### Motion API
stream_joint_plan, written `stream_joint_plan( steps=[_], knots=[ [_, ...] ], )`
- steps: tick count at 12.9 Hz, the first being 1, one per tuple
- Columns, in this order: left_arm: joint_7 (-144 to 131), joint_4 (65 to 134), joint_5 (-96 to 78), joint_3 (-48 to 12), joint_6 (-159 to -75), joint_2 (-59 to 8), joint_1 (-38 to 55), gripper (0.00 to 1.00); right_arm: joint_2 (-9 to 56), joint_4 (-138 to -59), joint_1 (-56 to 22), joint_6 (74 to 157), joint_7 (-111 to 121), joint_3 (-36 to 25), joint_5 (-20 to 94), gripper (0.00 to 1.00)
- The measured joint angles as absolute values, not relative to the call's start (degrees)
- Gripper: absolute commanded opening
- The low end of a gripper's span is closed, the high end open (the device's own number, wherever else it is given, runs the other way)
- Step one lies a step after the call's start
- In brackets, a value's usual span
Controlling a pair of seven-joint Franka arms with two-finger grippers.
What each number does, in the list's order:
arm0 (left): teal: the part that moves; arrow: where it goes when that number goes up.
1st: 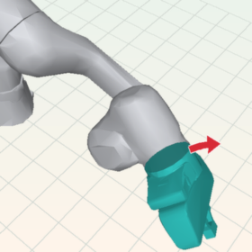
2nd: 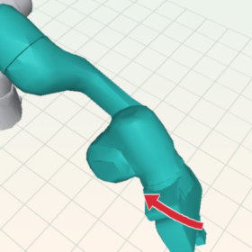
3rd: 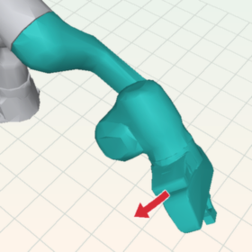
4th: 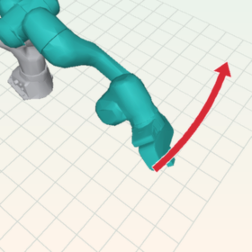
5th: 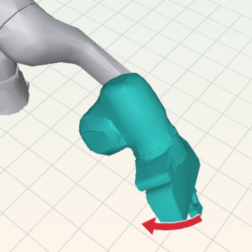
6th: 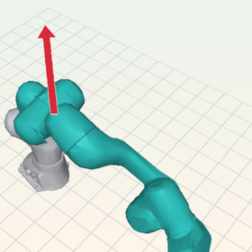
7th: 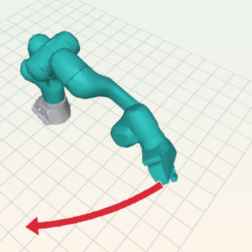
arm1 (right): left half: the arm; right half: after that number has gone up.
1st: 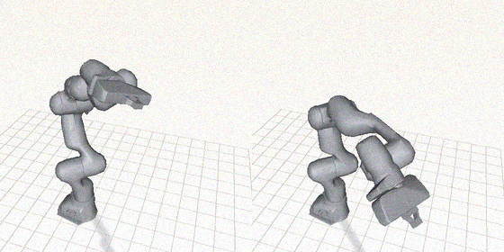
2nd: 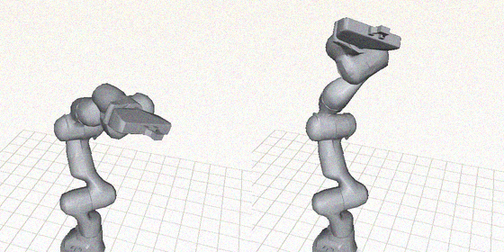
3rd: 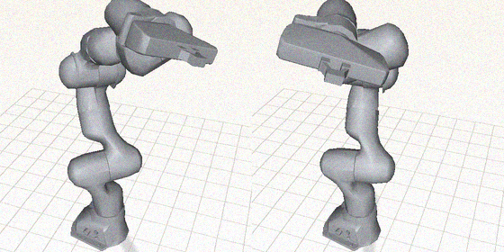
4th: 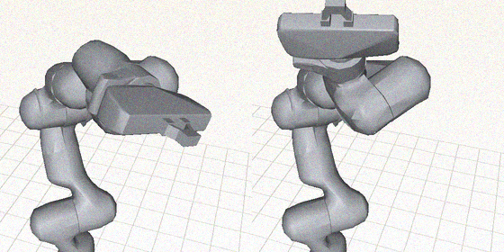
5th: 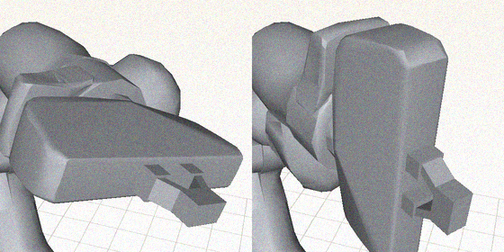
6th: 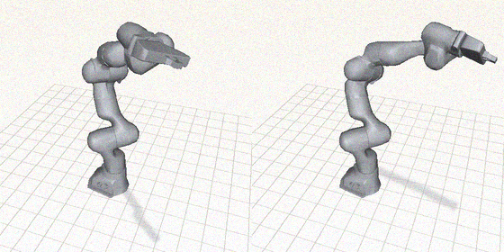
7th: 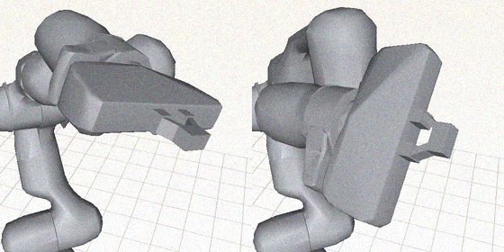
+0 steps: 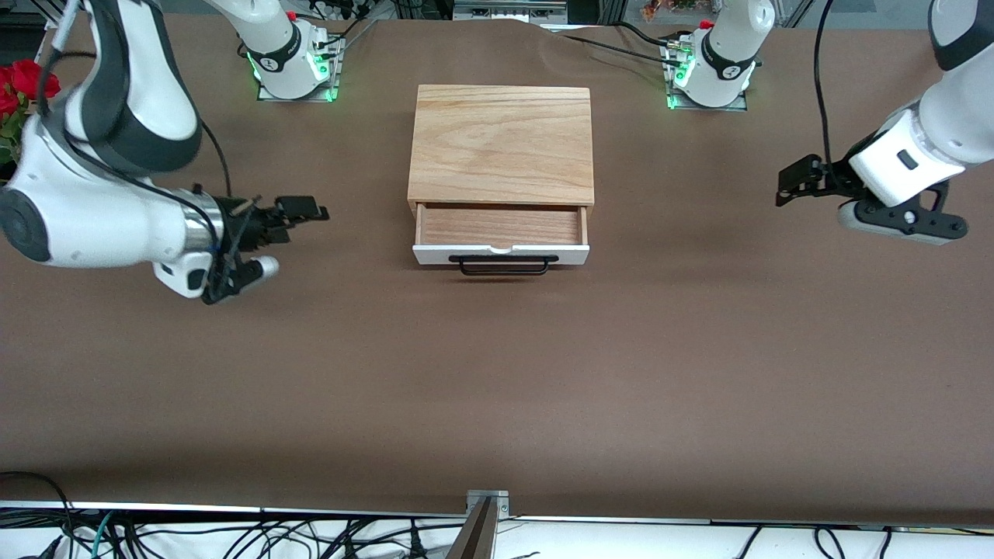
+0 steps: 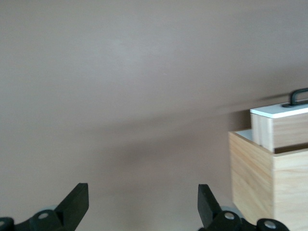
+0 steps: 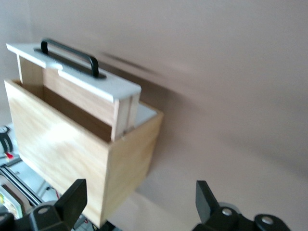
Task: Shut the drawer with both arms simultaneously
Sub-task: 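Move the right gripper and the left gripper toward the drawer front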
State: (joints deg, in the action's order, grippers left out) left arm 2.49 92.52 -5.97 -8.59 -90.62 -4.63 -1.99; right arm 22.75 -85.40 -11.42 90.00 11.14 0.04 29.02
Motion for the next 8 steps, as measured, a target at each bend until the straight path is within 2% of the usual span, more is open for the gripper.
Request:
stream_joint_plan(
  steps=[4,8],
  knots=[
    [2.54,90.74,-7.71,-9.66,-99.1,-13.05,1.58,1.0,27.35,-87.06,-14.95,99.86,11.07,0.11,40.32,1.0],
    [2.18,84.93,-11.43,-10.69,-105.72,-22.6,6.86,1.0,28.67,-90.46,-17.53,108.42,11.07,0.19,46.43,1.0]
  ],
)
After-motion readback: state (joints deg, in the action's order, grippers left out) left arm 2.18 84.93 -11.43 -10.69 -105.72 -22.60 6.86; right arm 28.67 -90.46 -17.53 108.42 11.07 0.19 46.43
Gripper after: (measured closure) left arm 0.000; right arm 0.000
